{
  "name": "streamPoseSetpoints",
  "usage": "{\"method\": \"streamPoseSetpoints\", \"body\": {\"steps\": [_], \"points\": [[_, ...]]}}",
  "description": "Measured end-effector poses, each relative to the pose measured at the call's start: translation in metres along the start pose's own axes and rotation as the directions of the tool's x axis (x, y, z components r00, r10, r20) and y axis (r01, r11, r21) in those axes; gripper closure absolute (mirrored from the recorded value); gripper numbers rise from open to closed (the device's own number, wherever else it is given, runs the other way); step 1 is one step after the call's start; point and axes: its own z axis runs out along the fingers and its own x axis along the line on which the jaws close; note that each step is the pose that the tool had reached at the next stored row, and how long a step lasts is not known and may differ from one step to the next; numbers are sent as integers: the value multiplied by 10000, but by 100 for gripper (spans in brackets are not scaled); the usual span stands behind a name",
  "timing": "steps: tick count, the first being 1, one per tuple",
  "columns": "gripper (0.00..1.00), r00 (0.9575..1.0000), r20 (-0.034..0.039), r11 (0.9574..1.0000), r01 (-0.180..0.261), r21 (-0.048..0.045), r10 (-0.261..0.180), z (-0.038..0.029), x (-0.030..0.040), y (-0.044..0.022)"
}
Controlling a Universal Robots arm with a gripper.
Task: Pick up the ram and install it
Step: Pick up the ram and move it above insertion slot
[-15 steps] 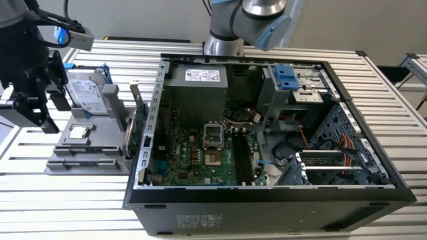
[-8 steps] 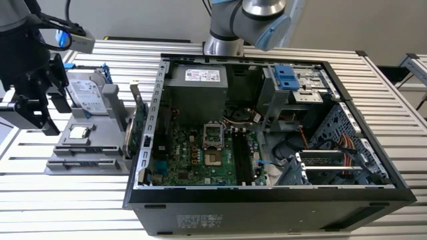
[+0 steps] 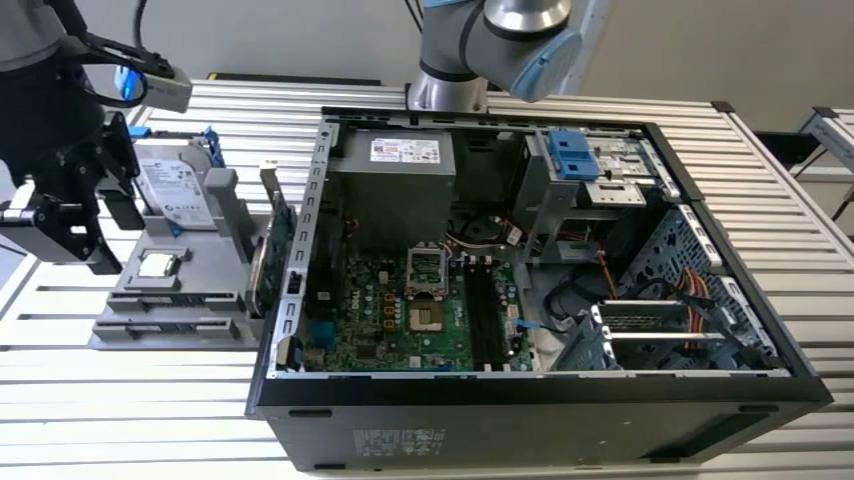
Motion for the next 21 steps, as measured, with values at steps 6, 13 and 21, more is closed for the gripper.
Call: {"method": "streamPoseSetpoints", "body": {"steps": [6, 13, 21], "points": [[0, 10000, -8, 10000, -5, 1, 5, 28, -57, -2], [0, 10000, -45, 10000, -5, -1, 5, 73, -78, -2], [0, 10000, -64, 10000, -5, -1, 5, 115, -85, -3]]}}
